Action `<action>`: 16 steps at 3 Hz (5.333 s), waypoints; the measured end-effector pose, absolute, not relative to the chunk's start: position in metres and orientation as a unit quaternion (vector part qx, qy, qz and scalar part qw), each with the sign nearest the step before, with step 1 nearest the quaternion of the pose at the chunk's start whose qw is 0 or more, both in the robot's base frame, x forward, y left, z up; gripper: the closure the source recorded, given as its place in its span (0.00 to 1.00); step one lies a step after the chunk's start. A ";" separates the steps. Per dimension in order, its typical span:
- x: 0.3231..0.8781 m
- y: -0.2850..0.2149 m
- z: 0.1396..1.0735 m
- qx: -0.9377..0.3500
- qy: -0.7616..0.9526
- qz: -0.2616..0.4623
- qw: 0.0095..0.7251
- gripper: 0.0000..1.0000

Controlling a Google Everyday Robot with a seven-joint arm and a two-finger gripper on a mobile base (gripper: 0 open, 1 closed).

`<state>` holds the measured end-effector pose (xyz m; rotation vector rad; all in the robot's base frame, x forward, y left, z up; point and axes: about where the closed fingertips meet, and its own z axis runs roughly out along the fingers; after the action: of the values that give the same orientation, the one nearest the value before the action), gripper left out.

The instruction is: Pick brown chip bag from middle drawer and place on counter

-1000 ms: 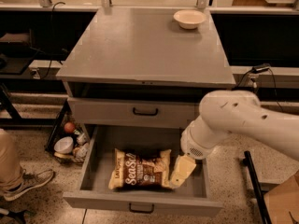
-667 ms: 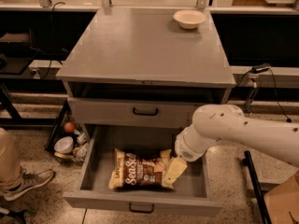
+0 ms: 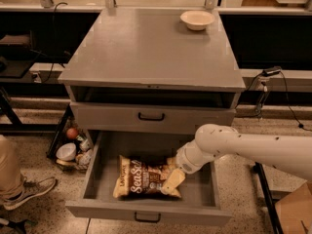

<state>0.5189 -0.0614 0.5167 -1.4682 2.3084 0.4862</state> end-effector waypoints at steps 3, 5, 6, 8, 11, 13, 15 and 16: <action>0.541 -0.033 0.475 -0.535 0.799 0.159 0.224 0.00; 0.563 0.005 0.421 -0.549 0.786 0.164 0.235 0.00; 0.562 0.027 0.395 -0.548 0.782 0.196 0.224 0.00; 0.549 0.060 0.379 -0.531 0.762 0.288 0.234 0.40; 0.515 -0.045 0.531 -0.479 0.664 0.374 0.435 1.00; 0.494 -0.123 0.589 -0.455 0.666 0.330 0.491 1.00; 0.486 -0.145 0.656 -0.457 0.633 0.313 0.540 1.00; 0.481 -0.171 0.754 -0.481 0.600 0.270 0.580 1.00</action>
Offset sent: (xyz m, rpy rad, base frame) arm 0.0179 0.0326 -0.0532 0.0034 -0.1102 0.0268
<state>0.4813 -0.1713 0.7541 -1.1253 1.4020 0.6312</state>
